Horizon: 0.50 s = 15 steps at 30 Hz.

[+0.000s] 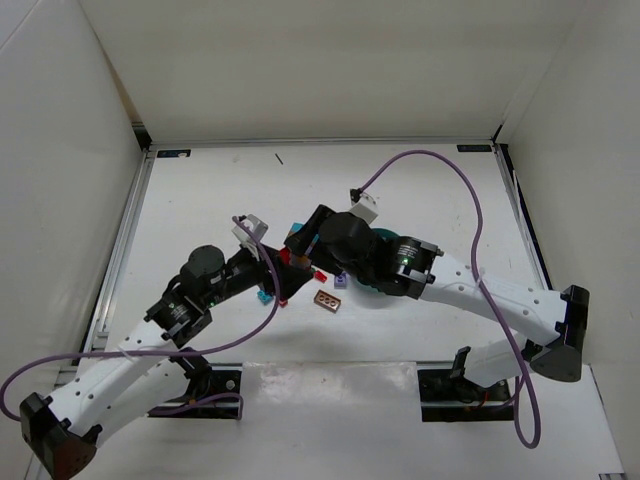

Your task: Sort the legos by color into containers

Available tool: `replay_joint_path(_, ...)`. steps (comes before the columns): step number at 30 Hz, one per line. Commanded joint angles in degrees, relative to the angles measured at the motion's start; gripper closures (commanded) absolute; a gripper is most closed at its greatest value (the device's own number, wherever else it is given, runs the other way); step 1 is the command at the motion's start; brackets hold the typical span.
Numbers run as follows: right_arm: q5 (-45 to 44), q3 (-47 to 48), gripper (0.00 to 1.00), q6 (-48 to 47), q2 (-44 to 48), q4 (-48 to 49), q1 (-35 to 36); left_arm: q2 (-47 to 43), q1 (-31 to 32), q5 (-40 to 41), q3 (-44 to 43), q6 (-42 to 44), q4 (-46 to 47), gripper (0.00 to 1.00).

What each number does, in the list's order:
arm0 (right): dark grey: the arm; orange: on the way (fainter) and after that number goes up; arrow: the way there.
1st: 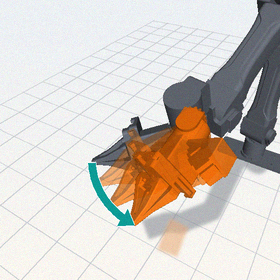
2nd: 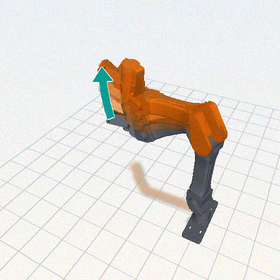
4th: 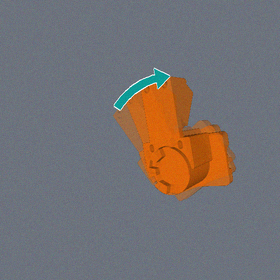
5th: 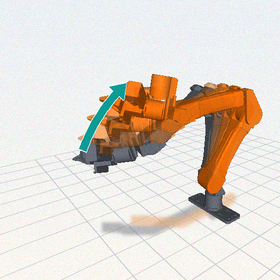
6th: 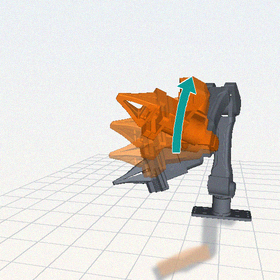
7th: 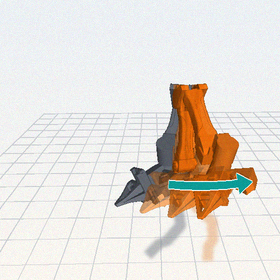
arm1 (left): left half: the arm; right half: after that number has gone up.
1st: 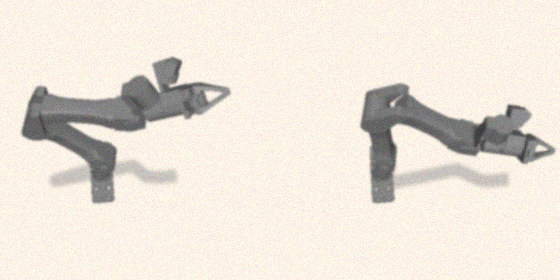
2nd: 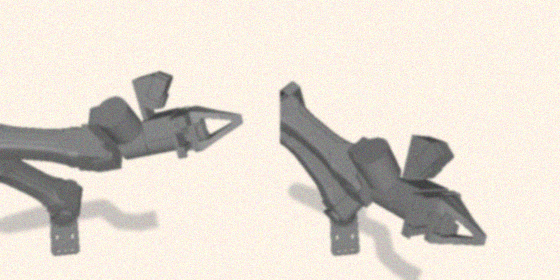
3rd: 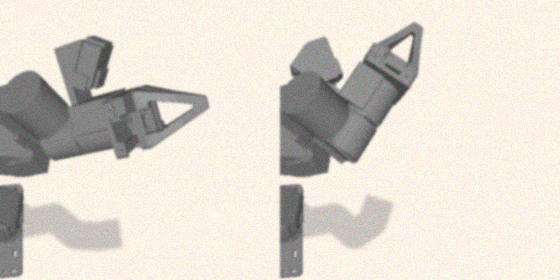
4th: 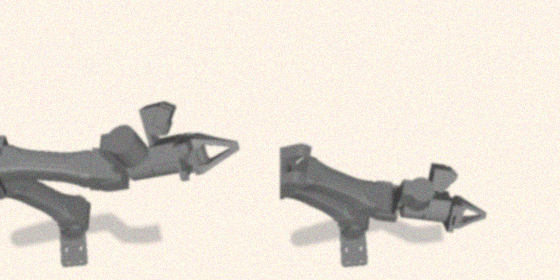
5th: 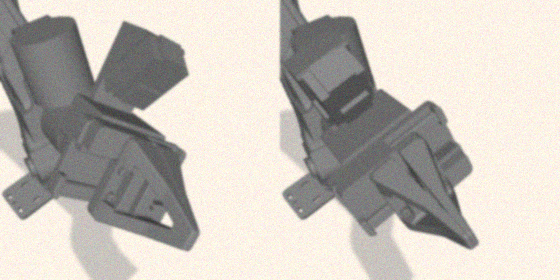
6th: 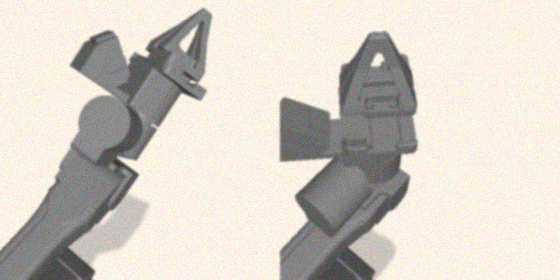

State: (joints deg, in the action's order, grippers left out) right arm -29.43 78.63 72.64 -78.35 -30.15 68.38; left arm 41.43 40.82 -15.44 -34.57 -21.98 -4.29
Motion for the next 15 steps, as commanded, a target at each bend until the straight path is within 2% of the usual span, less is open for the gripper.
replay_joint_path(1,0.25,-0.32,0.65,0.13,0.74,0.71,0.35,-2.93,0.23,1.29,-1.12,-1.31,1.74,0.1)
replay_joint_path(5,0.95,-0.15,0.64,1.01,-0.31,0.71,0.53,-5.13,0.23,1.47,-0.33,-2.37,3.32,0.07)
replay_joint_path(9,0.52,0.38,0.64,0.31,-1.1,2.64,1.32,-4.69,0.23,1.55,-0.77,-1.75,2.89,0.2)
replay_joint_path(10,0.43,0.64,0.64,0.66,-1.45,1.86,1.75,-4.08,0.23,1.56,-0.85,-2.01,2.45,0.31)
replay_joint_path(13,-0.1,1.18,0.63,0.48,-1.55,1.24,1.58,-3.99,0.31,1.03,-0.59,-1.41,2.62,0.38)
replay_joint_path(15,-0.36,0.91,0.63,-0.3,-0.85,1.67,1.49,-3.81,0.23,0.85,-0.85,-1.23,2.54,0.38)
